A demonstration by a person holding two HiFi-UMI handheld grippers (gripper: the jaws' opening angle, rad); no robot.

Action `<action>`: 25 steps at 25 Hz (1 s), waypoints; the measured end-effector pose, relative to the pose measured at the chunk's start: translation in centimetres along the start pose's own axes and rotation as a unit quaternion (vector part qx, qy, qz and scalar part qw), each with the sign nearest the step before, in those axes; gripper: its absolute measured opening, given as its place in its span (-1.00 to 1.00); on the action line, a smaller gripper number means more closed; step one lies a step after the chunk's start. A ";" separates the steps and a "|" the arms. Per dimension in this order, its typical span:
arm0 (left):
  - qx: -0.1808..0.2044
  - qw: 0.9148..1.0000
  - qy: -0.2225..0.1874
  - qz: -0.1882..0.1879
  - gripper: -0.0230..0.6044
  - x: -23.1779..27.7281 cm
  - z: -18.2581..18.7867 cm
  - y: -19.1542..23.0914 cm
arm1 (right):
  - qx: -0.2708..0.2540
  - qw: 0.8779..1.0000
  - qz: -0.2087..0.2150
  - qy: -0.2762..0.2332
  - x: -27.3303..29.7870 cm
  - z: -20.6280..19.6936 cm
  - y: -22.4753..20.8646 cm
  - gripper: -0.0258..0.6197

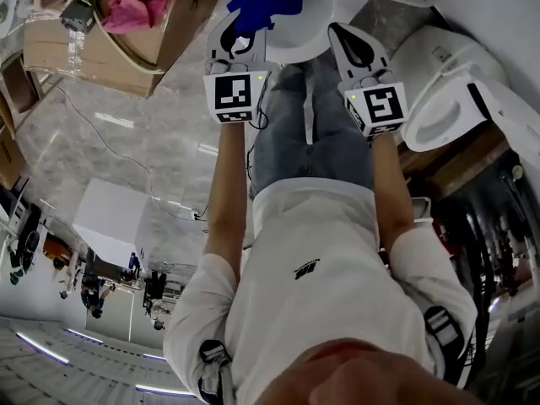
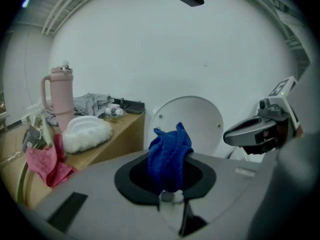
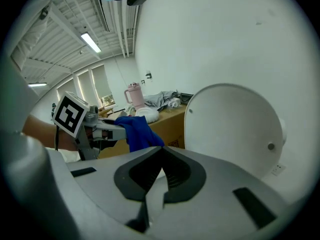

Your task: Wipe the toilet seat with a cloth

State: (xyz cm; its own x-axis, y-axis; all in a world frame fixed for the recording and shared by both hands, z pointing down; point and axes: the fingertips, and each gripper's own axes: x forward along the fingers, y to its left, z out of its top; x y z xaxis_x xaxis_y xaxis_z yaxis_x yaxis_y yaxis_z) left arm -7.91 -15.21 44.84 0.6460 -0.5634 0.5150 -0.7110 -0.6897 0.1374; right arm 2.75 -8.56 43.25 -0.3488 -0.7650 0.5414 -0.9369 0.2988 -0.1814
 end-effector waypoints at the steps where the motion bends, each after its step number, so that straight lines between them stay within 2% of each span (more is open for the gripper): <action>1: 0.000 1.000 0.002 -0.001 -0.69 1.0 -0.5 0.1 | 0.002 1.000 0.001 0.003 0.7 -0.6 -0.6 -0.93; 12: -0.015 0.999 0.039 0.010 -0.69 9.5 -6.9 2.0 | 0.020 0.999 0.018 0.045 7.2 -7.2 -5.6 -0.93; 25: -0.010 0.998 0.065 0.012 -0.69 18.0 -12.4 3.5 | 0.024 0.998 0.035 0.055 12.1 -11.9 -8.8 -0.93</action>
State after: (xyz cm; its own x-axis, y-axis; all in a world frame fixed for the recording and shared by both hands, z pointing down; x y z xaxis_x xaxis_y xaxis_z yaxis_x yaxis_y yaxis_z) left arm -2.21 -22.10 65.11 0.5885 -0.5139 0.6242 -0.7312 -0.6677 0.1397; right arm 7.03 -13.66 61.12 -0.4106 -0.6749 0.6131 -0.9116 0.3195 -0.2588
